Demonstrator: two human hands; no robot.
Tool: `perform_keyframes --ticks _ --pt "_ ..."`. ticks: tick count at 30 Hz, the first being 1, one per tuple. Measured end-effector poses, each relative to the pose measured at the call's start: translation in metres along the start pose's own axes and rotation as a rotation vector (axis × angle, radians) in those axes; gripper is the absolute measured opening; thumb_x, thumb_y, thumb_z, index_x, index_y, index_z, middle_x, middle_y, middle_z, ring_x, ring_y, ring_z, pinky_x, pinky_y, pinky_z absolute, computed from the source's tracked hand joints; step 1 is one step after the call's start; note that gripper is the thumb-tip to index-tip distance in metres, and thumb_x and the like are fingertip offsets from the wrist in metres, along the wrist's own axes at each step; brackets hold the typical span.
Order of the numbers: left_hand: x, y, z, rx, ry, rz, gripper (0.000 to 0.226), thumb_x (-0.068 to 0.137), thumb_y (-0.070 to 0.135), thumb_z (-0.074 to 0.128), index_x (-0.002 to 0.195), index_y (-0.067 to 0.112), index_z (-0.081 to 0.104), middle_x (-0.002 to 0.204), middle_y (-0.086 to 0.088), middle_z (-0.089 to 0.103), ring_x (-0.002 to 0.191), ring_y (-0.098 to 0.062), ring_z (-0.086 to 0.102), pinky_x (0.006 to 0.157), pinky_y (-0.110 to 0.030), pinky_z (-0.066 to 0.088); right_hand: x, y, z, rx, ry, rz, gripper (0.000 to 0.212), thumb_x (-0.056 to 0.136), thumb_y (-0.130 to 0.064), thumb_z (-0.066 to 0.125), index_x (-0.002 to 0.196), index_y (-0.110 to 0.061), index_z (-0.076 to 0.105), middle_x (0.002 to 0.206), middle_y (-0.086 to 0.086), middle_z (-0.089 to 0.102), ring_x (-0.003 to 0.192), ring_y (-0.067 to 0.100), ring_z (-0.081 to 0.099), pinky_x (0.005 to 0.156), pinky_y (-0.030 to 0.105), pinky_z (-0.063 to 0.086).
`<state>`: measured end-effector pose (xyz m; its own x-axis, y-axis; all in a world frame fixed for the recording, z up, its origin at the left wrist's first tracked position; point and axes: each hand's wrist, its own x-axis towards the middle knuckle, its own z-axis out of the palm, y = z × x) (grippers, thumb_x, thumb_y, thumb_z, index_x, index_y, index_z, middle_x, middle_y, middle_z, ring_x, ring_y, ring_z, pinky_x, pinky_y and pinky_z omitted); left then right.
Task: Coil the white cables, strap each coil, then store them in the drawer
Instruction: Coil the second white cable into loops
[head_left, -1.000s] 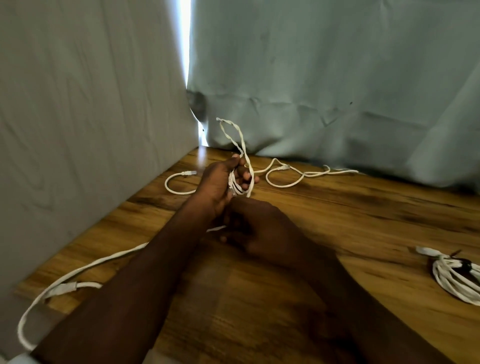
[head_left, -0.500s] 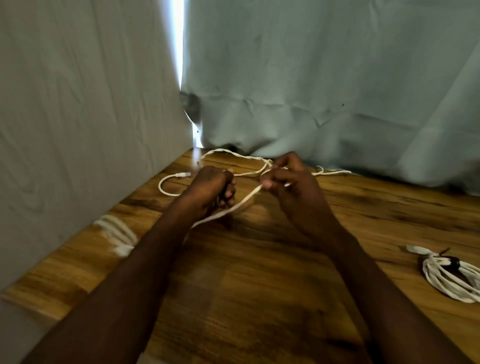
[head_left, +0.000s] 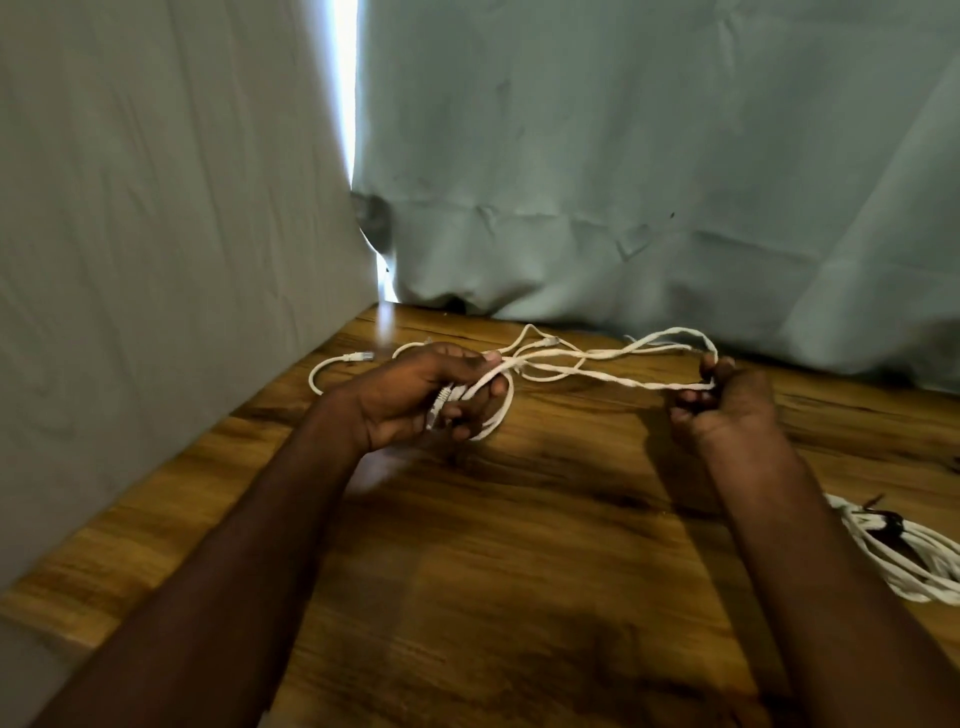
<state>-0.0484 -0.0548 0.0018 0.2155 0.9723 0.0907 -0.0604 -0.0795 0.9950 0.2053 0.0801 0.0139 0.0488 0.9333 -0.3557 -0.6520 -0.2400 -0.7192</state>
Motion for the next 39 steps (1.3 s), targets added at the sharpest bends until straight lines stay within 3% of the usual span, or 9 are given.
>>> perform_keyframes --ticks 3,6,9,13,21,25,30,35,39 --pt "0.000 0.001 -0.005 -0.144 0.030 0.028 0.029 0.105 0.024 0.046 0.088 0.003 0.058 0.046 0.003 0.033 0.041 -0.012 0.030 0.046 -0.026 0.022 -0.004 0.000 -0.003 -0.500 0.184 -0.437 0.007 0.088 -0.011 0.067 0.093 -0.016 0.069 0.087 0.005 0.067 0.076 0.028 0.065 0.065 0.036 0.048" --pt "0.002 -0.001 -0.007 -0.163 0.079 0.000 0.028 0.104 0.021 0.048 0.085 0.003 0.058 0.045 0.004 0.030 0.035 -0.010 0.028 0.041 -0.024 0.019 -0.014 0.017 -0.001 -1.231 0.224 -1.078 0.048 0.077 -0.009 0.067 0.124 -0.022 0.065 0.131 0.013 0.058 0.120 0.039 0.053 0.092 0.045 0.046" --pt "0.004 -0.002 -0.002 -0.201 0.074 -0.021 0.029 0.104 0.018 0.045 0.084 0.001 0.057 0.043 0.003 0.030 0.033 -0.010 0.029 0.036 -0.020 0.025 -0.033 0.034 0.014 -1.247 -0.412 -1.436 0.045 0.079 -0.008 0.066 0.120 -0.027 0.069 0.130 0.000 0.060 0.118 0.027 0.055 0.095 0.045 0.048" --pt "0.004 -0.001 -0.001 -0.232 0.069 -0.032 0.027 0.101 0.021 0.047 0.086 0.001 0.056 0.041 0.004 0.032 0.033 -0.010 0.030 0.036 -0.019 0.027 -0.041 0.063 0.022 -1.259 -0.858 -1.421 0.015 0.091 -0.026 0.072 0.105 -0.023 0.074 0.100 -0.006 0.072 0.094 0.017 0.065 0.084 0.043 0.051" --pt "0.004 0.004 0.007 -0.301 0.131 -0.012 0.022 0.093 0.019 0.054 0.088 -0.001 0.060 0.055 -0.004 0.056 0.041 -0.010 0.054 0.046 -0.026 0.053 -0.040 0.043 0.020 -0.803 -0.299 -1.162 0.012 0.088 -0.011 0.074 0.089 -0.022 0.077 0.086 -0.008 0.074 0.081 0.009 0.068 0.080 0.034 0.056" --pt "0.004 0.000 0.009 -0.151 0.029 -0.051 0.035 0.103 0.017 0.049 0.081 -0.005 0.064 0.061 -0.016 0.065 0.052 -0.023 0.067 0.057 -0.033 0.059 -0.025 0.032 0.016 -0.606 -0.072 -0.835 0.023 0.084 -0.018 0.071 0.070 -0.036 0.073 0.075 -0.003 0.072 0.074 0.026 0.072 0.074 0.051 0.061" --pt "0.005 -0.002 0.007 -0.116 0.000 -0.028 0.036 0.105 0.018 0.047 0.081 -0.002 0.065 0.059 -0.012 0.062 0.053 -0.023 0.063 0.057 -0.029 0.053 -0.022 0.033 0.017 -0.516 0.017 -0.656 0.021 0.091 0.001 0.057 0.097 -0.017 0.066 0.077 0.003 0.068 0.042 0.012 0.061 0.043 0.032 0.053" --pt "0.009 -0.005 -0.003 -0.434 0.037 0.051 0.022 0.100 0.018 0.047 0.088 0.003 0.059 0.045 0.008 0.036 0.038 -0.005 0.033 0.051 -0.024 0.014 -0.023 0.053 0.009 -1.251 -0.202 -1.057 0.025 0.074 -0.008 0.066 0.090 -0.027 0.071 0.103 0.004 0.066 0.098 0.027 0.066 0.086 0.039 0.053" --pt "0.016 -0.008 -0.002 -0.495 0.202 0.010 0.012 0.095 0.013 0.046 0.088 0.005 0.051 0.044 0.008 0.032 0.037 -0.006 0.034 0.048 -0.021 0.014 -0.047 0.058 0.020 -1.052 -0.436 -1.236 0.016 0.084 -0.015 0.066 0.094 -0.025 0.073 0.099 -0.006 0.066 0.092 0.016 0.064 0.080 0.040 0.053"
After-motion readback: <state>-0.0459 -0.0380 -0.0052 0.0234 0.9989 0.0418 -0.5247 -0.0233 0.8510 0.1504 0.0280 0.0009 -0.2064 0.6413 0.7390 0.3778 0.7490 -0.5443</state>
